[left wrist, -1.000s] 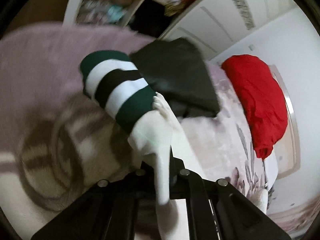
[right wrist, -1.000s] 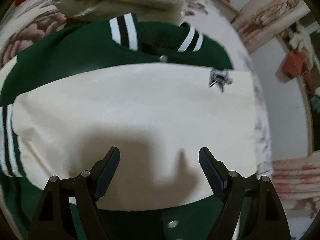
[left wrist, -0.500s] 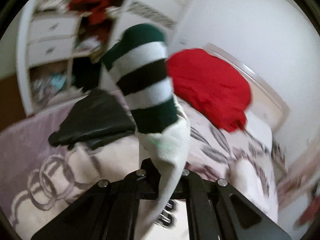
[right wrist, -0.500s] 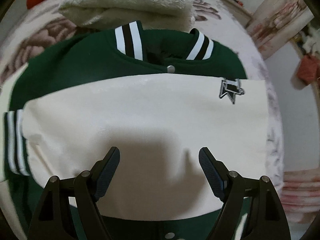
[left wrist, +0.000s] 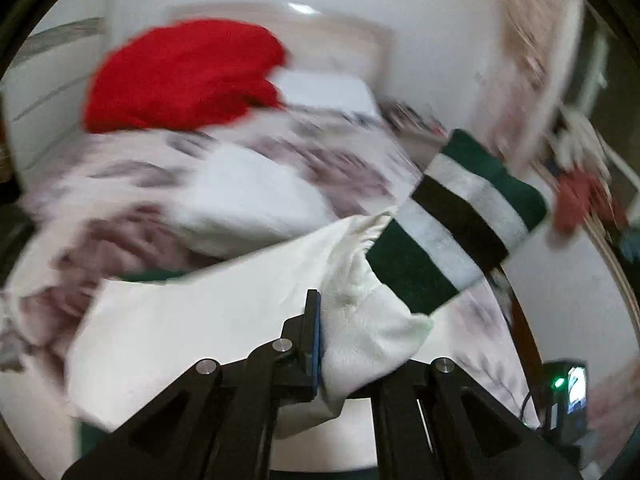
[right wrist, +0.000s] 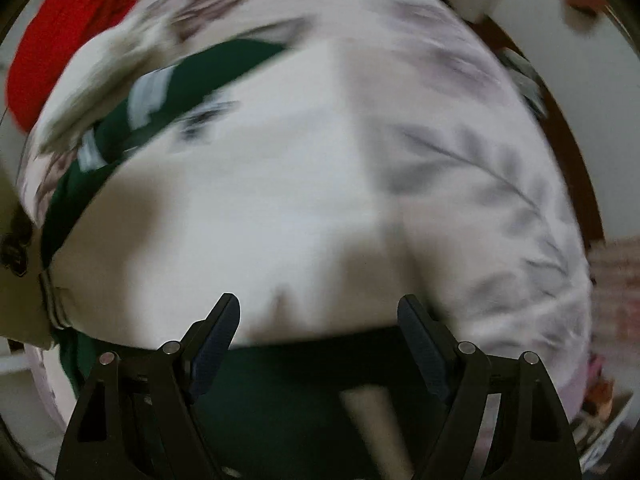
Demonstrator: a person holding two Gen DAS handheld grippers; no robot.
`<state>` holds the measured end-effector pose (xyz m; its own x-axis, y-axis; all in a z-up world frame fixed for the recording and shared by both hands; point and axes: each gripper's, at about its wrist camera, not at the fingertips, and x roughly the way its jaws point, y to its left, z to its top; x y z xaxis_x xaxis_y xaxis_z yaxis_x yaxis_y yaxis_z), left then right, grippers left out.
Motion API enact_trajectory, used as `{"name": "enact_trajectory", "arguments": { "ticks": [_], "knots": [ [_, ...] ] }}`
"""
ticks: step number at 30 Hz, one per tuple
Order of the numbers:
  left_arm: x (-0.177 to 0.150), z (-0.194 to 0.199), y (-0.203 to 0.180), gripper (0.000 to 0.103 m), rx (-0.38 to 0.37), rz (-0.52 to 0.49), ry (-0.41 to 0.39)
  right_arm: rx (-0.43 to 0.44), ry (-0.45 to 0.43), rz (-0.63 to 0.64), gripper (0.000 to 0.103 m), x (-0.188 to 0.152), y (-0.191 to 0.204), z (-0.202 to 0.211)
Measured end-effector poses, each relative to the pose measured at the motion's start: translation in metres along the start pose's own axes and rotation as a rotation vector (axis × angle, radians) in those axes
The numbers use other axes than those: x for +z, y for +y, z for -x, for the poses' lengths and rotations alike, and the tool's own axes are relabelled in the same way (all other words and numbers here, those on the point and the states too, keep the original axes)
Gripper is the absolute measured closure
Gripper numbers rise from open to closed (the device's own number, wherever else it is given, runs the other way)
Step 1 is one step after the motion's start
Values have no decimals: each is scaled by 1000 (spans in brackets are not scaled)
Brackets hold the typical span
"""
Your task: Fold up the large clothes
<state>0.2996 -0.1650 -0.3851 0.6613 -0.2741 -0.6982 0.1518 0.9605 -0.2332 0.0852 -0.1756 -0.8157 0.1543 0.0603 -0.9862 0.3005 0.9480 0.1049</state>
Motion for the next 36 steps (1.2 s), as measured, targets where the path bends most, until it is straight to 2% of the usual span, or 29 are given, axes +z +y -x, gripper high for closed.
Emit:
{"name": "enact_trajectory", "arguments": {
  "ticks": [3,6,8,10,11,13,14,15,17,19,21,24,26,29,30,31,32,33,36],
  "knots": [
    [-32,-47,-48,101,-28,-29,138,-43,24,-84,20,-6,-71,1],
    [-63,-86,-81,99,58,-103,273,-46,62,-165,20,-9,-130,-4],
    [-80,-105,-93,97,115,-148,351,-18,76,-207,20,-9,-154,-5],
    [-92,-112,-99,94,153,-182,394,39,87,-243,20,-9,-175,-6],
    [-94,-110,-97,89,158,-188,404,72,91,-253,20,-10,-181,-4],
    [-98,-102,-93,51,165,-195,426,144,94,-266,20,-9,-189,-3],
    [-99,-100,-92,20,170,-194,445,192,94,-275,20,-7,-189,-2],
    [-100,-94,-89,7,154,-177,464,257,97,-286,20,-4,-188,-1],
    [-96,-77,-77,7,96,-110,453,368,97,-297,20,2,-181,1],
    [-102,-62,-63,7,107,-54,434,457,108,-299,20,10,-168,0],
    [-103,-44,-42,7,144,-6,400,500,118,-295,20,21,-151,-5],
    [-108,-21,-4,7,279,40,352,533,143,-239,20,39,-117,-22],
    [-121,-9,26,7,425,44,335,536,183,-185,20,47,-91,-39],
    [-149,-7,60,7,608,3,390,517,252,-129,22,59,-57,-66],
    [-164,-6,74,7,660,-9,417,505,238,-96,29,62,-47,-68],
    [-175,-6,83,7,688,-15,440,493,213,-56,74,64,-38,-67],
    [-186,-7,92,7,704,-16,471,442,192,5,98,66,-28,-63],
    [-199,-8,101,7,706,-11,498,395,173,45,98,69,-20,-59],
    [-217,-10,113,6,675,6,528,349,49,77,100,80,-15,-36]
  ]
}}
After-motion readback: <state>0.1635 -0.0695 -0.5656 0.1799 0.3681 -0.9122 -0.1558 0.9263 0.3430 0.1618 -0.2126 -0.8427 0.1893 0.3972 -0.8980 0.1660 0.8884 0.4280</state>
